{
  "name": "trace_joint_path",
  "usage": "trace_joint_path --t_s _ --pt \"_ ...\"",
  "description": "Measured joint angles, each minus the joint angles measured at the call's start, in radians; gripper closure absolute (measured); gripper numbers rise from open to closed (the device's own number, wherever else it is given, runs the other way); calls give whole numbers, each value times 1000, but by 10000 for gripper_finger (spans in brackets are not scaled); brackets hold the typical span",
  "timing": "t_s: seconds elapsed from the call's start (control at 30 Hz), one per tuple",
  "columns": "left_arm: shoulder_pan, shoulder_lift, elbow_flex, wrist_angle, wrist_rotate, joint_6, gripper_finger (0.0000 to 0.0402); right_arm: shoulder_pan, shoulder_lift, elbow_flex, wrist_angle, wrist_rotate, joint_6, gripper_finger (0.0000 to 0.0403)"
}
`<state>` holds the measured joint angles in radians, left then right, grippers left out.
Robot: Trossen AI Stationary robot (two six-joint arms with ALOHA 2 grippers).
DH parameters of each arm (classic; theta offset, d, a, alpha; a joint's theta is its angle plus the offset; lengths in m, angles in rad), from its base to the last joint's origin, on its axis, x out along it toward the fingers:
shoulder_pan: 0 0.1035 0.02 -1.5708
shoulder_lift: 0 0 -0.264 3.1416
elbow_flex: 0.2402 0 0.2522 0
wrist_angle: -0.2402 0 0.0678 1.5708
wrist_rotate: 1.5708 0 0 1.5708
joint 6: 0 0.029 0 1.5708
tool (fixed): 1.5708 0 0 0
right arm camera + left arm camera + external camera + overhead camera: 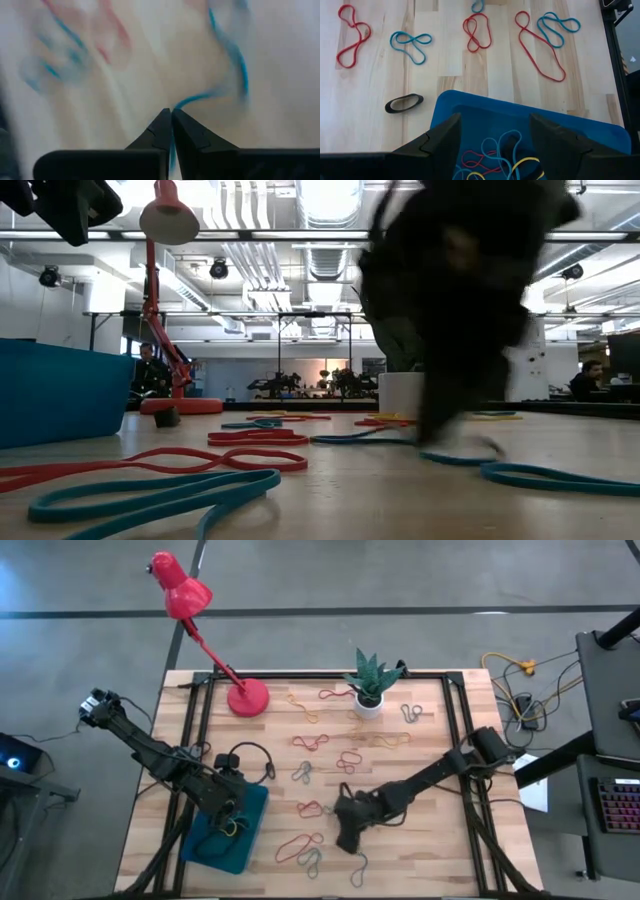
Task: Pick and place rubber bands into bin
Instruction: Put the blue rubber band into the blue bin
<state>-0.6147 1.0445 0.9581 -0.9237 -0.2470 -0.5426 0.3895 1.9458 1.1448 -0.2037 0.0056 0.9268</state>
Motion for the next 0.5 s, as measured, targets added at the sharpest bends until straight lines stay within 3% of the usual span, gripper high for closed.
trace_joint_path --t_s 0.23,0.5 --pt "0 0 0 6 -5 0 187 -45 -54 90 21 131 -44 395" --pt "0 2 0 9 -6 -1 187 -66 -89 209 18 158 -109 395"
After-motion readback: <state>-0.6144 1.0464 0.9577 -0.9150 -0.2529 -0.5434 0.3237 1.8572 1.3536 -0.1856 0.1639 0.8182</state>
